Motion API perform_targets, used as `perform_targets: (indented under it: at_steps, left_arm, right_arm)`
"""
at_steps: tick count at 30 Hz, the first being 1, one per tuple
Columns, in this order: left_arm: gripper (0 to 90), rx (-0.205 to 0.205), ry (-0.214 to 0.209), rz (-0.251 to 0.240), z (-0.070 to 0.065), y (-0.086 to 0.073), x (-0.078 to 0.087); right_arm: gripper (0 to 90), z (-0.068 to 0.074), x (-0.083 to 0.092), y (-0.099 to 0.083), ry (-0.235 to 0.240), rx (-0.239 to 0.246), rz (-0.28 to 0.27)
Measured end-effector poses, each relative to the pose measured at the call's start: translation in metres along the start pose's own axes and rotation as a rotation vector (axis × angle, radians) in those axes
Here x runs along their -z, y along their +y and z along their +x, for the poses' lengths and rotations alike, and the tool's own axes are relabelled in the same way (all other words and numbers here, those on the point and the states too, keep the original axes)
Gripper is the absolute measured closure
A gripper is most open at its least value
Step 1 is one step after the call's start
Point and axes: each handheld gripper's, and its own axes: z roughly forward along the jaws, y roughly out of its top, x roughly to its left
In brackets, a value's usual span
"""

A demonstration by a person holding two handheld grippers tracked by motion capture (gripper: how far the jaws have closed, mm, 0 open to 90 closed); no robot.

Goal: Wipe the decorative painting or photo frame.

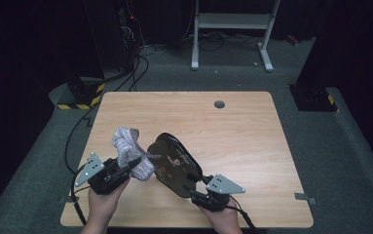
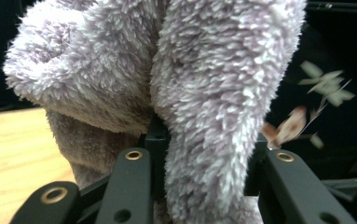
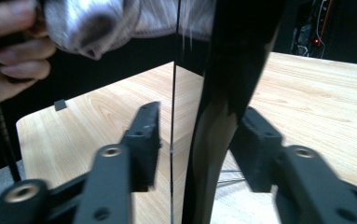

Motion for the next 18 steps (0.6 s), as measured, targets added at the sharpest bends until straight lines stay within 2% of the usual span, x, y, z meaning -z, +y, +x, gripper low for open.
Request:
perform_targets:
  at_steps: [2,4,6,10,16,18]
  left_arm:
    - [65.5,-0.01,0.005,-0.013,-0.005,0.007,0.0]
    - [65.5,-0.024,0.001,-0.021,-0.008,0.011,-0.002]
    - [65.2,-0.021,-0.009,-0.02,-0.009,0.015,-0.006]
    - [64.7,-0.028,-0.021,-0.016,-0.012,0.025,-0.014]
    - [64.7,-0.039,-0.021,-0.054,-0.012,0.047,-0.02]
    - [64.6,-0.039,-0.026,-0.061,-0.013,0.052,-0.023]
  right_arm:
    - [54.6,-0.001,0.0,-0.001,-0.007,-0.017,-0.008]
    - [53.4,-0.001,0.0,0.0,0.005,-0.042,-0.009]
    - [51.7,0.001,0.0,0.0,-0.002,-0.03,-0.017]
    - [48.2,-0.001,-0.001,-0.002,0.001,-0.037,0.022]
    - [53.0,-0.001,-0.003,-0.003,-0.015,-0.021,0.024]
    - [55.5,-0.001,-0.004,-0.004,0.001,-0.018,0.029]
